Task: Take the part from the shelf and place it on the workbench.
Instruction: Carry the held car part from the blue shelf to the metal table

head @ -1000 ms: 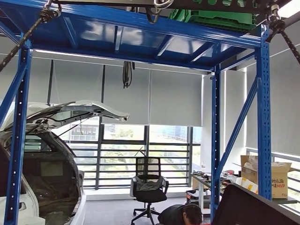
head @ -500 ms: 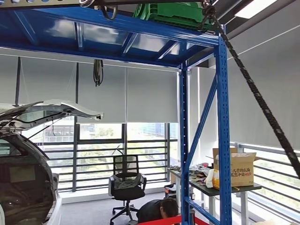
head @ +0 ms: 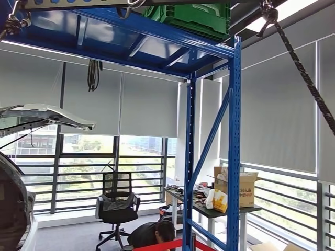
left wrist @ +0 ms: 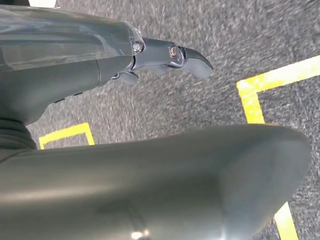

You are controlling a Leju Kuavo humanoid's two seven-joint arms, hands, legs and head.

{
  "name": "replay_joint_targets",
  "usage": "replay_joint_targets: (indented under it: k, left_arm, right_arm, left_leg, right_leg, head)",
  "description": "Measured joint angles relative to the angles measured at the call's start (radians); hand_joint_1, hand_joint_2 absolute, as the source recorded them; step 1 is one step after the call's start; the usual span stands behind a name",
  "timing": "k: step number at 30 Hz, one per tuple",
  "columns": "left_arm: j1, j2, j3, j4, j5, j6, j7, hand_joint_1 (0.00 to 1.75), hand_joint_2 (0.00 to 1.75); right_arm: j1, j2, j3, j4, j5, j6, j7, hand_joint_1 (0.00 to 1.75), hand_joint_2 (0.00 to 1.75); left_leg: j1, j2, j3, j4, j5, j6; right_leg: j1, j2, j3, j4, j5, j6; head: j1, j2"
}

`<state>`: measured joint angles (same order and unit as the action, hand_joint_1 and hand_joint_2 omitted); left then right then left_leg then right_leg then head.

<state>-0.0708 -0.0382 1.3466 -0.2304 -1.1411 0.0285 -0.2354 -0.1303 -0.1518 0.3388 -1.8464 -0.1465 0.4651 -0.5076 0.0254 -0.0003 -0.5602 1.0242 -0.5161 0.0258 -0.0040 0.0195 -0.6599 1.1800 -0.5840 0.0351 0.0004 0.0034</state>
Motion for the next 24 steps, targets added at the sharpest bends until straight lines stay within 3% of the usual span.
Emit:
replay_joint_targets:
  k: [2, 3, 4, 6, 7, 9, 11, 13, 15, 17, 19, 24]
  left_arm:
    - [0.001, 0.002, 0.000, 0.000, -0.001, -0.001, -0.005, 0.00, 1.75]
    - [0.000, 0.003, 0.000, -0.001, -0.001, -0.002, -0.007, 0.00, 1.75]
    - [-0.002, 0.004, 0.000, -0.001, -0.001, -0.003, -0.010, 0.00, 1.75]
    - [-0.005, 0.004, 0.000, -0.001, -0.001, -0.004, -0.012, 0.00, 1.75]
    - [-0.006, 0.004, 0.000, -0.001, -0.001, -0.003, -0.013, 0.00, 1.75]
    - [-0.007, 0.004, 0.000, -0.001, -0.001, -0.003, -0.013, 0.00, 1.75]
    - [-0.008, 0.005, 0.000, -0.001, -0.003, -0.003, -0.013, 0.00, 1.75]
    - [-0.011, 0.005, 0.000, -0.001, -0.005, -0.004, -0.012, 0.00, 1.75]
    - [-0.010, 0.005, 0.000, -0.001, -0.007, -0.005, -0.013, 0.00, 1.75]
    - [-0.005, 0.006, 0.000, -0.001, -0.008, -0.006, -0.014, 0.00, 1.75]
    - [-0.002, 0.008, 0.000, -0.001, -0.008, -0.006, -0.016, 0.00, 1.75]
    - [-0.002, 0.008, 0.000, -0.001, -0.008, -0.006, -0.018, 0.00, 1.75]
  right_arm:
    - [0.002, 0.000, 0.002, 0.000, -0.001, 0.007, 0.001, 1.75, 1.75]
    - [0.002, 0.000, 0.004, 0.002, -0.001, 0.012, 0.001, 1.75, 1.75]
    - [0.000, 0.000, 0.007, 0.004, -0.001, 0.016, 0.002, 1.75, 1.75]
    - [-0.009, 0.000, 0.015, 0.011, -0.002, 0.025, 0.004, 1.75, 1.75]
    - [-0.016, 0.000, 0.022, 0.016, -0.002, 0.028, 0.005, 1.75, 1.75]
    - [-0.026, 0.000, 0.038, 0.028, -0.002, 0.034, 0.007, 1.75, 1.75]
    - [-0.032, 0.000, 0.057, 0.041, -0.002, 0.040, 0.011, 1.75, 1.75]
    - [-0.040, 0.000, 0.081, 0.054, 0.000, 0.043, 0.015, 1.75, 1.75]
    - [-0.054, 0.002, 0.112, 0.070, 0.000, 0.044, 0.015, 1.75, 1.75]
    - [-0.063, 0.004, 0.145, 0.090, 0.001, 0.043, 0.018, 1.75, 1.75]
    - [-0.069, 0.005, 0.173, 0.106, 0.003, 0.038, 0.021, 1.75, 1.75]
    - [-0.076, 0.006, 0.192, 0.115, 0.003, 0.034, 0.023, 1.75, 1.75]
  left_leg:
    - [-0.002, 0.020, 0.000, 0.000, -0.001, 0.001]
    - [-0.002, 0.029, 0.000, 0.000, -0.001, 0.001]
    - [-0.002, 0.038, 0.001, 0.000, -0.002, 0.001]
    - [-0.003, 0.052, 0.004, 0.000, -0.004, -0.002]
    - [-0.005, 0.058, 0.004, 0.000, -0.005, -0.005]
    - [-0.008, 0.071, 0.003, -0.001, -0.006, -0.013]
    - [-0.008, 0.086, 0.006, -0.004, -0.005, -0.025]
    - [-0.005, 0.073, 0.000, 0.012, -0.025, -0.034]
    - [-0.004, 0.035, -0.042, 0.106, -0.083, -0.037]
    - [-0.006, 0.015, -0.102, 0.234, -0.133, -0.036]
    - [-0.008, 0.010, -0.124, 0.273, -0.125, -0.036]
    - [-0.007, 0.008, -0.108, 0.231, -0.087, -0.035]
  right_leg:
    - [-0.005, -0.009, -0.049, 0.109, -0.037, 0.006]
    - [-0.006, -0.011, -0.050, 0.116, -0.030, 0.007]
    - [-0.007, -0.015, -0.032, 0.082, -0.006, 0.007]
    - [-0.004, -0.043, 0.039, -0.058, 0.058, 0.001]
    - [0.002, -0.060, 0.067, -0.117, 0.077, -0.004]
    - [0.012, -0.080, 0.086, -0.166, 0.083, -0.012]
    - [0.014, -0.065, 0.082, -0.169, 0.087, -0.021]
    - [0.011, -0.050, 0.081, -0.177, 0.094, -0.036]
    - [0.008, -0.034, 0.081, -0.182, 0.100, -0.047]
    - [0.010, -0.014, 0.080, -0.182, 0.101, -0.052]
    - [0.011, 0.006, 0.080, -0.179, 0.101, -0.052]
    - [0.011, 0.020, 0.080, -0.176, 0.101, -0.052]
  head:
    - [0.000, 0.000]
    - [0.000, 0.000]
    - [0.000, 0.000]
    - [0.000, 0.000]
    - [0.000, 0.000]
    - [0.000, 0.000]
    - [0.000, 0.000]
    - [0.000, 0.000]
    - [0.000, 0.000]
    - [0.000, 0.000]
    - [0.000, 0.000]
    - [0.000, 0.000]
